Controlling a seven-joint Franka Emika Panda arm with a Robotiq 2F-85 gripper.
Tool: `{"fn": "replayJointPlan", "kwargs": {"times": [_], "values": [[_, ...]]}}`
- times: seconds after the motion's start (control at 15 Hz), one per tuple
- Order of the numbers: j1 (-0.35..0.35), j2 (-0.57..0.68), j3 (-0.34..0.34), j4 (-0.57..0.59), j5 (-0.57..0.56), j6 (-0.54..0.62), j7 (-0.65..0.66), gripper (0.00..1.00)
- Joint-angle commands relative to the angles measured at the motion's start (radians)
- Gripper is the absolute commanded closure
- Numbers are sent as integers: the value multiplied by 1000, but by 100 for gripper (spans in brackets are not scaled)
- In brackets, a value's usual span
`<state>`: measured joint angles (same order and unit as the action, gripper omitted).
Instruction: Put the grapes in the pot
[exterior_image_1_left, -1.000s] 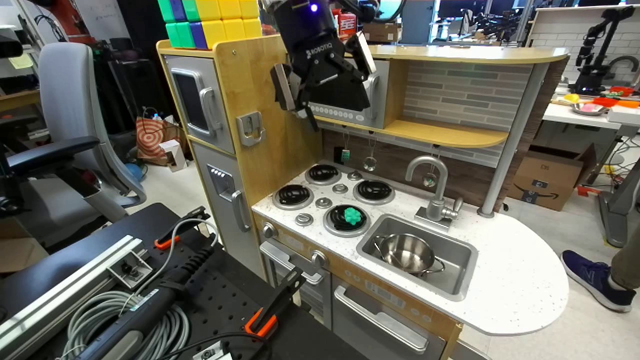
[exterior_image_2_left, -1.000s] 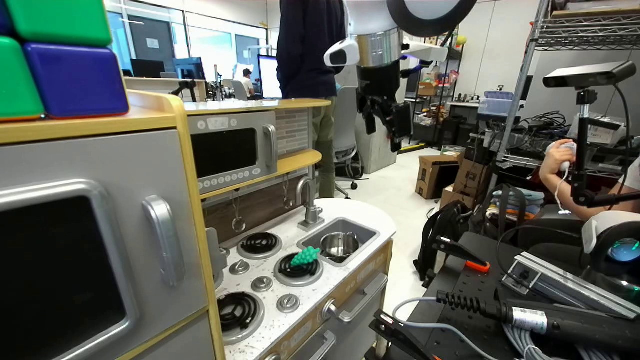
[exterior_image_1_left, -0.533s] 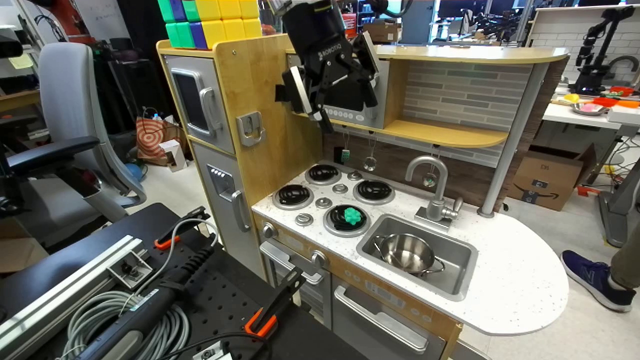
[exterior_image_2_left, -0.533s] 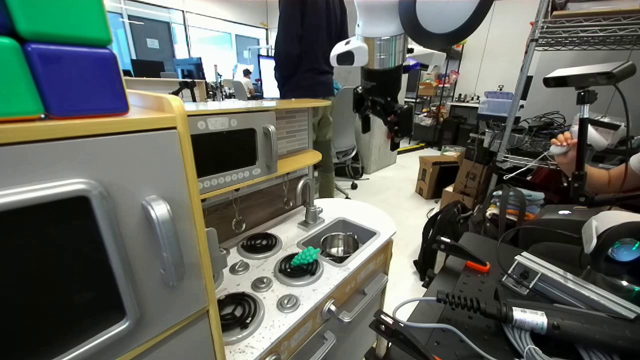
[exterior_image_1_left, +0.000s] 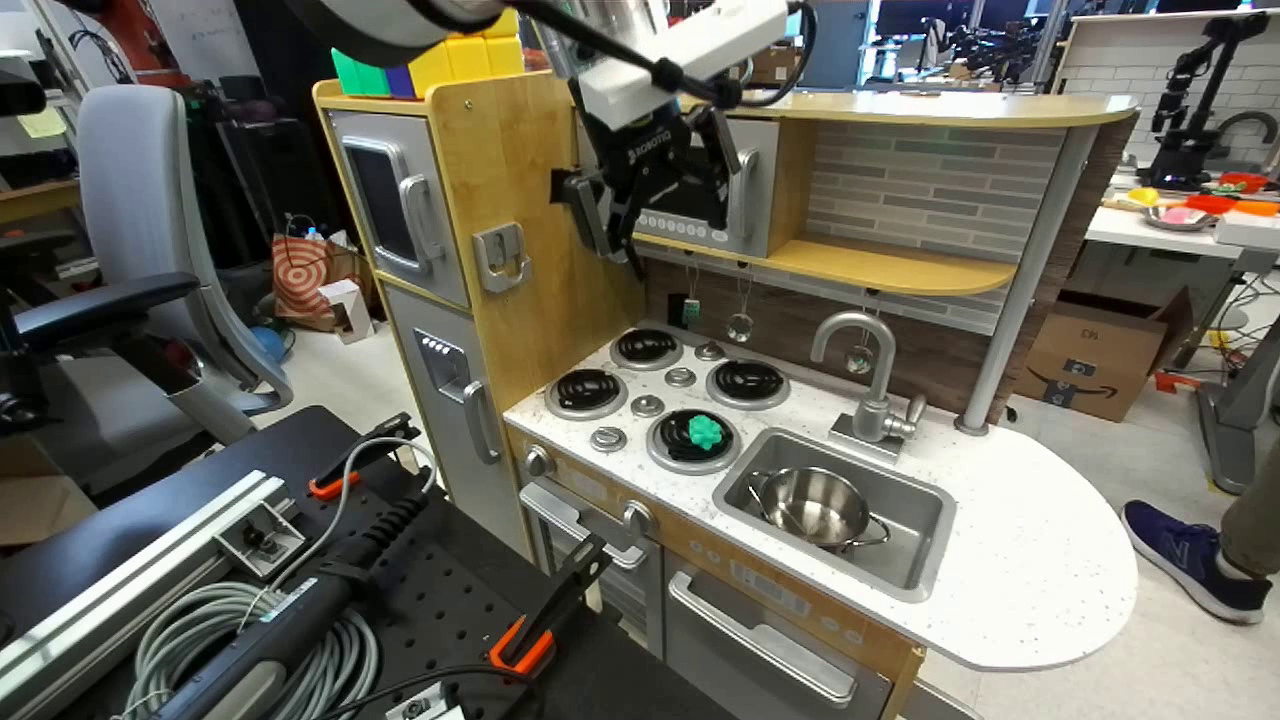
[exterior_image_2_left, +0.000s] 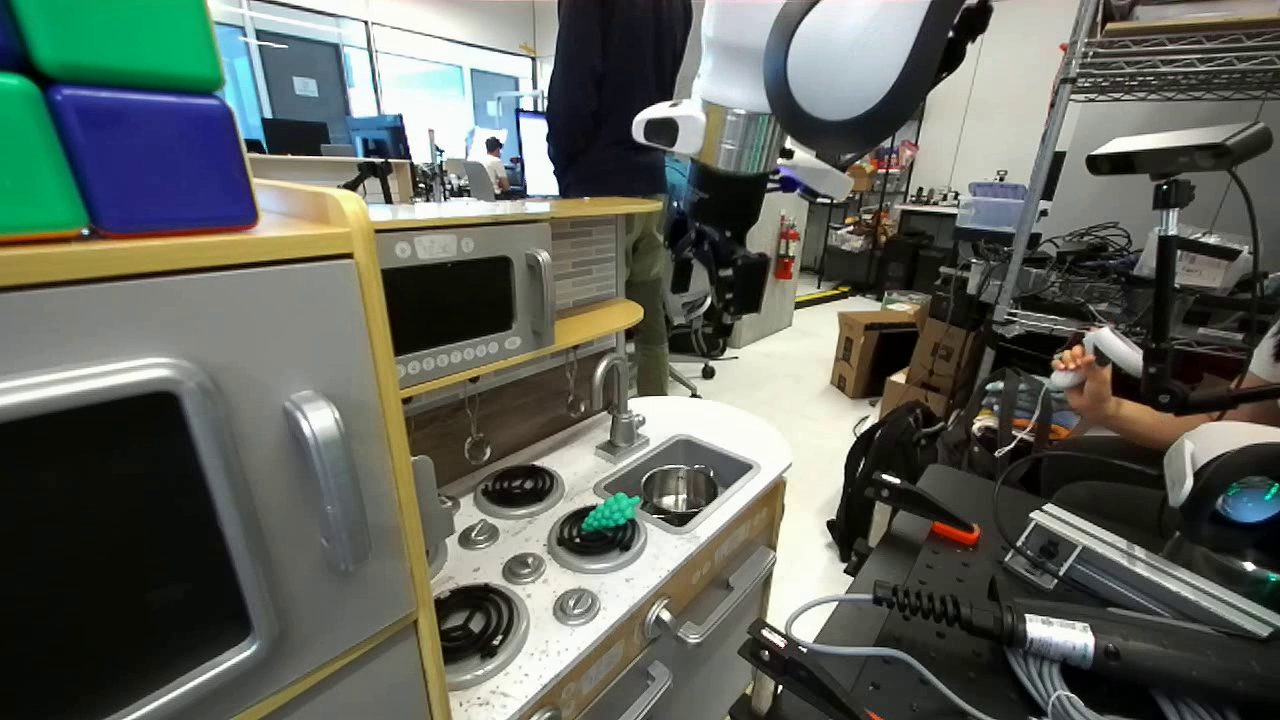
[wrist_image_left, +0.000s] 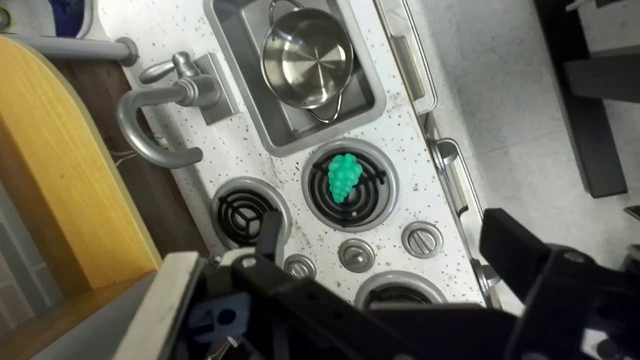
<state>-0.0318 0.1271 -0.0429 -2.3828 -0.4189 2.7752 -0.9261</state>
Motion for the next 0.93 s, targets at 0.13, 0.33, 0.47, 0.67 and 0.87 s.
{"fn": "replayJointPlan", "kwargs": {"times": [0.13, 0.33, 0.47, 0.67, 0.87], "values": [[-36, 262, 78, 190, 193, -22, -85, 0], [0, 393, 37, 327, 132, -71, 8, 0], [25, 481, 10, 434, 106, -140, 69, 0], [31, 600, 11, 591, 99, -288, 109, 0], [44, 700, 17, 730, 92, -411, 124, 0]]}}
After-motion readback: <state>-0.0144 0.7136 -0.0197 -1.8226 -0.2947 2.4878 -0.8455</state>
